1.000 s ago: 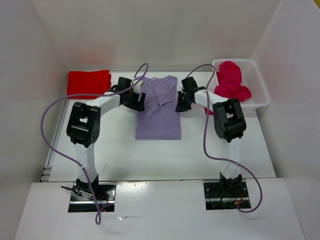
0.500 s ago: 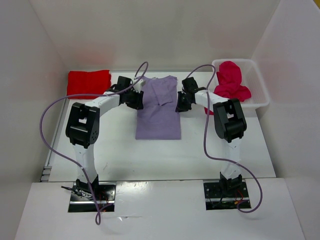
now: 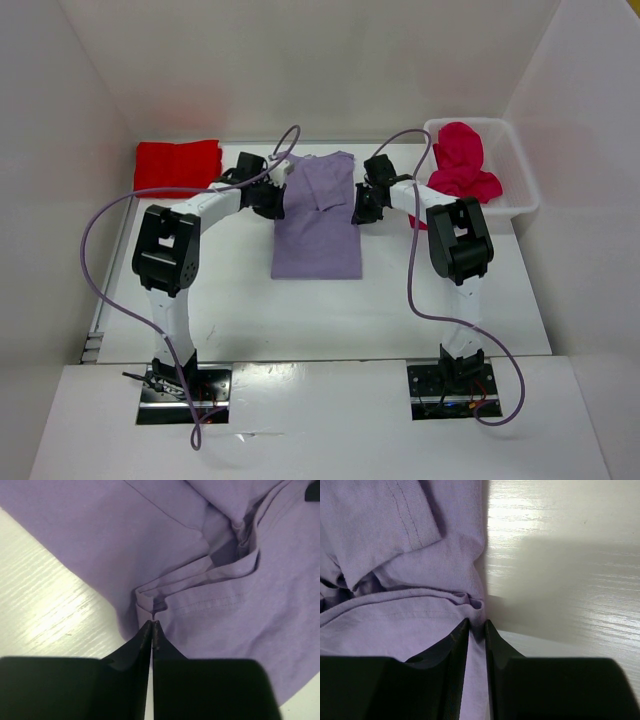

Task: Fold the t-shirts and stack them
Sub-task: Fold the folded rectangular tshirt in 1/3 of the way

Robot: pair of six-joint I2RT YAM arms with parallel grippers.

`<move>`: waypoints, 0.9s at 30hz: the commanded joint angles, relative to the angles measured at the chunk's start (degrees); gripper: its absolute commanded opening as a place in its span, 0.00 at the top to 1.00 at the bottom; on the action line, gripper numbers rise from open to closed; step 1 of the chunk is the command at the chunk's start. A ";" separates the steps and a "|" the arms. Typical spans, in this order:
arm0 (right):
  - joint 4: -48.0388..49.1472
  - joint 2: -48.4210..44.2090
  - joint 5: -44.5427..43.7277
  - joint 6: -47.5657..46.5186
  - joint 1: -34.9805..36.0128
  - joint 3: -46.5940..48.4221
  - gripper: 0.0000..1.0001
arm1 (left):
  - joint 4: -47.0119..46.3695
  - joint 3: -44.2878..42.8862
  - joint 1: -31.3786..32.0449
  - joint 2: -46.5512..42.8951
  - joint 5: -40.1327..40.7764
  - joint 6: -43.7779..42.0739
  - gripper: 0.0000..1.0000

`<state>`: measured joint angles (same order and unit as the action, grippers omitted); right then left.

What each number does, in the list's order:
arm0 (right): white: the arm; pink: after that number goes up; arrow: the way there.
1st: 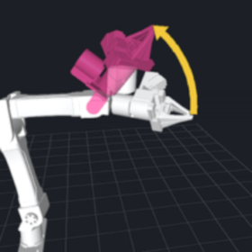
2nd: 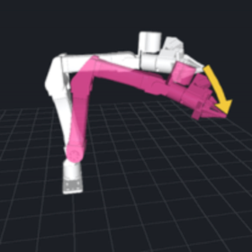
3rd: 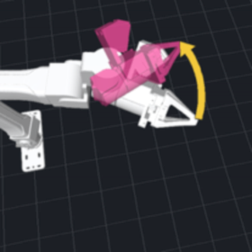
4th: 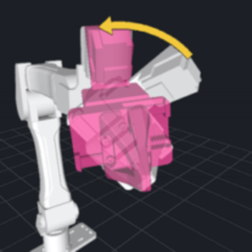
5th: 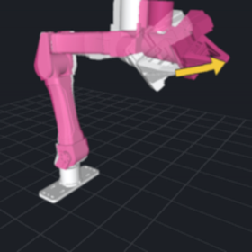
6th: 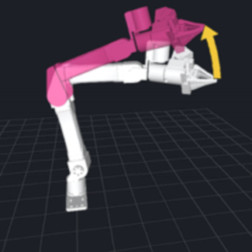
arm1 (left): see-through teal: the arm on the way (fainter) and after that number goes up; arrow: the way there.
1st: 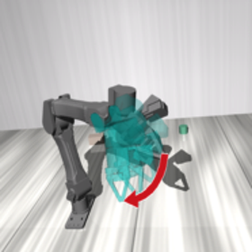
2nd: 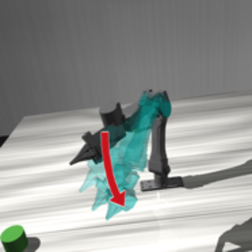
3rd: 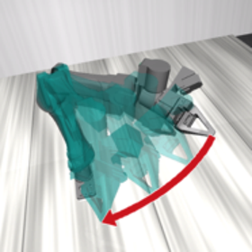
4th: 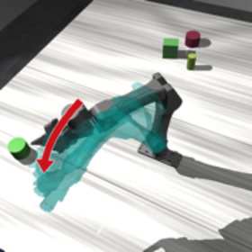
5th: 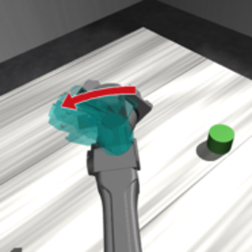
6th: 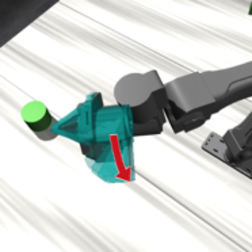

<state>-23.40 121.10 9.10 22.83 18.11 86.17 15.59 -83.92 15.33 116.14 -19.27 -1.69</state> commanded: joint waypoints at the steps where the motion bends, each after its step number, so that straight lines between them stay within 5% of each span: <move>1: 0.55 -2.80 -1.10 -0.59 -0.44 -1.09 0.79 | 0.14 -2.04 0.40 -0.30 -2.18 -0.60 0.98; 9: 0.55 -2.27 -1.72 -0.59 -0.97 -1.09 1.00 | -0.92 -2.65 -0.13 -3.55 3.00 -1.21 1.00; 27: 0.55 -1.74 -0.58 -0.59 -0.97 1.27 0.94 | -1.44 0.51 -0.13 -4.52 10.74 -1.21 1.00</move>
<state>-23.35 121.08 9.30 22.85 17.89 85.93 15.75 -83.96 15.49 113.34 -8.97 -1.76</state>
